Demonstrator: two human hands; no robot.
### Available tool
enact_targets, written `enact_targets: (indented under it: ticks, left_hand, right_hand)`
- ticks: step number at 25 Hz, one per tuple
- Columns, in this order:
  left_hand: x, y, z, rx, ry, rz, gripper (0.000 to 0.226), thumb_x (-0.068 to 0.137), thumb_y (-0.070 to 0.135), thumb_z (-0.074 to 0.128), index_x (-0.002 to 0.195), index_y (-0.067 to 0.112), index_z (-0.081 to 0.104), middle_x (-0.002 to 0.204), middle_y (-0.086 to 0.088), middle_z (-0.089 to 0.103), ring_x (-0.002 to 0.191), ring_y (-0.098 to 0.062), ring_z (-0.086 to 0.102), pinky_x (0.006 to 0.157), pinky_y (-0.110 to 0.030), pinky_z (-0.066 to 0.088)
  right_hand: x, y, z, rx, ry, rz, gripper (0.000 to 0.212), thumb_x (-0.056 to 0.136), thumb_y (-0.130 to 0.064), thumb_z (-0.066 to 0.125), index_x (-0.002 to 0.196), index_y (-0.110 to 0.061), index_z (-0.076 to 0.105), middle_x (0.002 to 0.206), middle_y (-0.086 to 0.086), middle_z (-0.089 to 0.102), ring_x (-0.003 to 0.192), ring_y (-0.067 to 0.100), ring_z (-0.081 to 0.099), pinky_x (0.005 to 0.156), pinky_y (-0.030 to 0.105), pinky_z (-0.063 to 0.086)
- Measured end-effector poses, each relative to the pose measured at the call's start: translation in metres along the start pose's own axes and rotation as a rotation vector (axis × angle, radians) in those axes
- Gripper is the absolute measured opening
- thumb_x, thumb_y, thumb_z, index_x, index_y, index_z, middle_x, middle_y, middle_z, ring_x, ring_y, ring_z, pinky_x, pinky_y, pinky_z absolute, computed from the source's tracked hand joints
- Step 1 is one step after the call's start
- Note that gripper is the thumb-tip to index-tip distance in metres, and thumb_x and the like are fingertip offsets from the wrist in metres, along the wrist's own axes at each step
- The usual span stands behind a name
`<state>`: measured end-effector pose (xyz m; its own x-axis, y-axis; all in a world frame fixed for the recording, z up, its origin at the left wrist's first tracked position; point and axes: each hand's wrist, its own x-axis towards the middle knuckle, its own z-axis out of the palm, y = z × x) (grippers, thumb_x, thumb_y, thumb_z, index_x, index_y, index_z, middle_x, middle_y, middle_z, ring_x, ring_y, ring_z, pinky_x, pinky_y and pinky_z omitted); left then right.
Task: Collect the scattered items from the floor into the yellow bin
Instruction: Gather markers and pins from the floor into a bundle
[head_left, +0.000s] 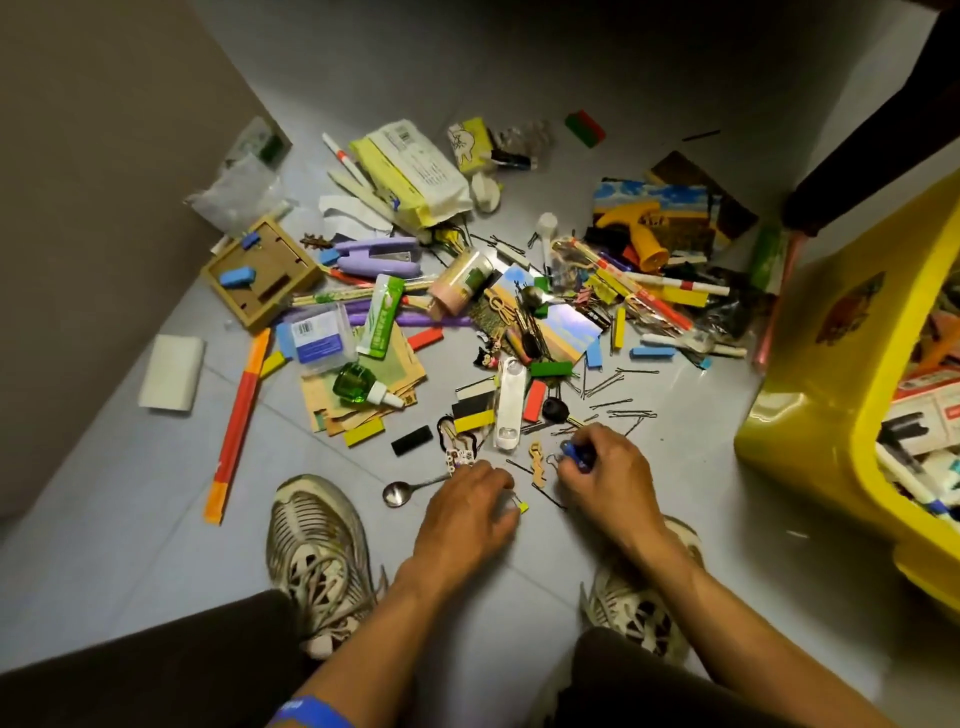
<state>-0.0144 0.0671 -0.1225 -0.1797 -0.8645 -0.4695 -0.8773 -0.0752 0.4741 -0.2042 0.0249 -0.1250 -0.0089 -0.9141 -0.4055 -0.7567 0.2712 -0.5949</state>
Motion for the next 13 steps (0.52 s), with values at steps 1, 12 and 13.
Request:
enact_targets:
  ticks: [1,12,13]
  left_hand:
    - [-0.003,0.001,0.005,0.038,-0.049,0.043,0.028,0.092,0.04,0.055,0.117,0.027,0.056,0.114,0.007,0.054,0.103,-0.011,0.048,0.086,-0.026,0.045]
    - [0.009,0.01,0.013,0.287,-0.043,0.298,0.035,0.097,0.015,0.054,0.132,0.014,0.053,0.128,-0.005,0.052,0.111,-0.024,0.047,0.09,-0.035,0.048]
    - [0.01,0.01,0.013,0.343,-0.063,0.322,0.032,0.097,0.012,0.055,0.129,0.013,0.055,0.124,-0.007,0.054,0.108,-0.024,0.048,0.088,-0.034,0.047]
  right_hand:
    - [-0.004,0.001,-0.003,0.166,-0.001,0.118,0.014,0.084,-0.019,0.067,0.089,-0.025,0.055,0.084,-0.005,0.062,0.076,0.014,0.058,0.065,0.025,0.046]
    - [-0.017,0.007,0.005,-0.396,-0.13,-0.071,0.031,0.092,-0.038,0.057,0.12,-0.023,0.051,0.114,-0.002,0.054,0.09,0.016,0.057,0.074,0.025,0.046]
    - [-0.013,0.003,0.008,-0.377,-0.122,-0.025,0.029,0.089,-0.037,0.059,0.114,-0.022,0.053,0.109,-0.002,0.056,0.087,0.016,0.056,0.072,0.026,0.046]
